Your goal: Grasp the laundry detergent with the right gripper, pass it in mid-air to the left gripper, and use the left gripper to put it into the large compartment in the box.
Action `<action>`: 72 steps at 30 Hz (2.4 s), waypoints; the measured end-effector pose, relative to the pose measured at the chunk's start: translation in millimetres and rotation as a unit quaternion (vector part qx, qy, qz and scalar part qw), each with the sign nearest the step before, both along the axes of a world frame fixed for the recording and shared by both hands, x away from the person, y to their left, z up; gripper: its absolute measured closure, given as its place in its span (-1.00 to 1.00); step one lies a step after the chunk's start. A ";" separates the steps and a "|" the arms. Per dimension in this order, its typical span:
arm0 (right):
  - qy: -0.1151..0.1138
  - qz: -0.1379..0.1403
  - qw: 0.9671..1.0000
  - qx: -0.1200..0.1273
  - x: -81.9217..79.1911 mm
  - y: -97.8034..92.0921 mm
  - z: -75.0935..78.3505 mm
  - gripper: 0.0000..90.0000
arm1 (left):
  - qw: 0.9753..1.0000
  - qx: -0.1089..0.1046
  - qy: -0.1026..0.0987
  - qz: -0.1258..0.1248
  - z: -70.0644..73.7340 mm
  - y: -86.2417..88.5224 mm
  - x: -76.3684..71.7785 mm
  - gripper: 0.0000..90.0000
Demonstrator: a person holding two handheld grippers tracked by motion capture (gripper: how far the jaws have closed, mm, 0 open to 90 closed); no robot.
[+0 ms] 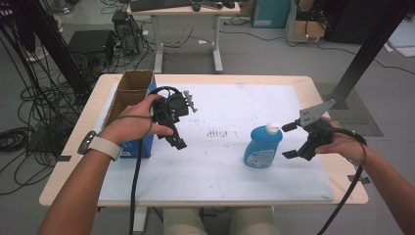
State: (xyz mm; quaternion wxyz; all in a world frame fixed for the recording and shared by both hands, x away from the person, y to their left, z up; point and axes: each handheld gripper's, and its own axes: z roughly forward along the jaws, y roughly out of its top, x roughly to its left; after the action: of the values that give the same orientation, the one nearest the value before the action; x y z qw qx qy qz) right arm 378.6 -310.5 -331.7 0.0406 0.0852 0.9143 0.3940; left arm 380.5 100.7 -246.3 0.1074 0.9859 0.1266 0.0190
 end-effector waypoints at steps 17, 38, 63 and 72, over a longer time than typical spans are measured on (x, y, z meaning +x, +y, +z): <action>0.001 0.008 1.000 -0.009 1.6 0.5 2.3 -0.90 | 1.000 -0.001 -0.001 0.002 0.2 0.9 0.2 -0.82; 0.002 -0.001 1.000 0.008 -0.5 1.8 1.2 -0.89 | 1.000 -0.002 -0.001 0.003 -0.1 1.7 0.2 -0.82; 0.003 0.003 1.000 0.005 0.0 3.0 1.7 -0.88 | 1.000 -0.004 -0.002 0.006 -0.7 3.5 -0.2 -0.82; 0.004 0.001 1.000 0.014 -0.5 4.7 0.6 -0.88 | 1.000 -0.004 -0.002 0.006 -0.9 4.4 -0.2 -0.82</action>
State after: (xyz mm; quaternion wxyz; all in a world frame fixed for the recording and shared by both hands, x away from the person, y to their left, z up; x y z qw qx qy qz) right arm 378.1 -305.8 -331.1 0.0353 0.0863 0.9089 0.4064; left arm 380.3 105.1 -247.1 0.1117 0.9847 0.1323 0.0208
